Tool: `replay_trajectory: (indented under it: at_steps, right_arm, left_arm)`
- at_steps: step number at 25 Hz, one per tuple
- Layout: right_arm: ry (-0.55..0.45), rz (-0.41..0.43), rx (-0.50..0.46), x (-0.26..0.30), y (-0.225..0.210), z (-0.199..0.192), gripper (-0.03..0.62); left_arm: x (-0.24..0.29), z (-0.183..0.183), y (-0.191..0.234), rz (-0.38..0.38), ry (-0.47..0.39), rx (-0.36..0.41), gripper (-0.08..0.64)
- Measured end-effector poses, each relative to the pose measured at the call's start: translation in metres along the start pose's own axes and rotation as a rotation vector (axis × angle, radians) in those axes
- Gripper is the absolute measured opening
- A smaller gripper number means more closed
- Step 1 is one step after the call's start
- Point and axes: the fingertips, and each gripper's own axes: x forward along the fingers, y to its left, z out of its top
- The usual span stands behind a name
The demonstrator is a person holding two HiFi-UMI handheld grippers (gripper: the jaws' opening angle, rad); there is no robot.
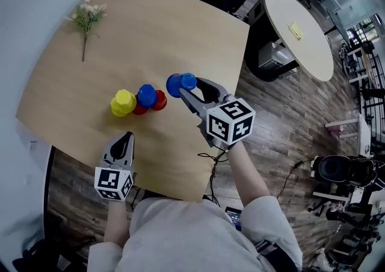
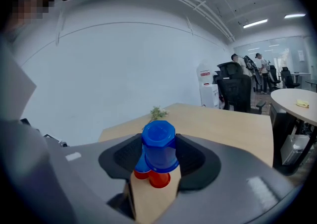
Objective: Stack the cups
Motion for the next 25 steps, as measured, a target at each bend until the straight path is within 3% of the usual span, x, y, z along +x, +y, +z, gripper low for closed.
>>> replay_trajectory:
  at_steps: [11,25]
  right_arm:
    - [0.042,0.096,-0.126,0.035,0.075,0.015,0.221]
    - [0.167,0.098,-0.176,0.079,0.107,0.001,0.221]
  left_arm:
    - [-0.019,0.004,0.016,0.005,-0.034,-0.015,0.017]
    - [-0.045,-0.004,0.051,0.029,-0.034,-0.037,0.017]
